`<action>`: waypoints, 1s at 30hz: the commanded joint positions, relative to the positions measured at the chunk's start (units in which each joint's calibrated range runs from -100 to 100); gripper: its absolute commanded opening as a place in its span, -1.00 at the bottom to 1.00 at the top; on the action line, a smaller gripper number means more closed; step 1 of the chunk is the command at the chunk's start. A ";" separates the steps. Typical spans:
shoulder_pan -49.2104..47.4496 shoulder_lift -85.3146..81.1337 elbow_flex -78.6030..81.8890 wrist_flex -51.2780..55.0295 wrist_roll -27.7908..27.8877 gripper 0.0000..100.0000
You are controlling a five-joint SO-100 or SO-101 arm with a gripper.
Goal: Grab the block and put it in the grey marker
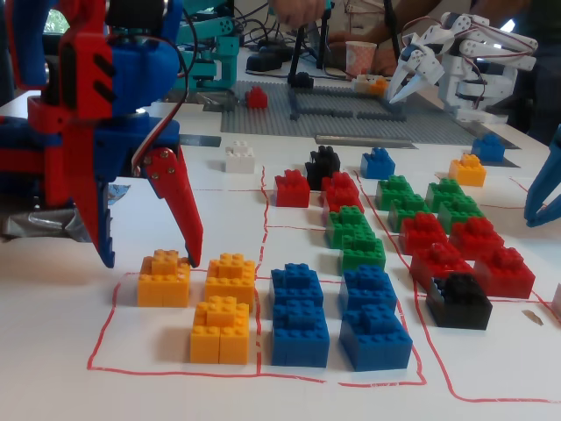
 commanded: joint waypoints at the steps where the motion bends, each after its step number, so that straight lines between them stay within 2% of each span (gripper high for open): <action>1: 0.27 0.20 -6.18 -0.59 -0.68 -0.43; 11: -1.69 5.07 -11.44 0.54 -2.15 -0.44; 30: -3.85 6.14 -10.54 1.52 -2.93 -0.49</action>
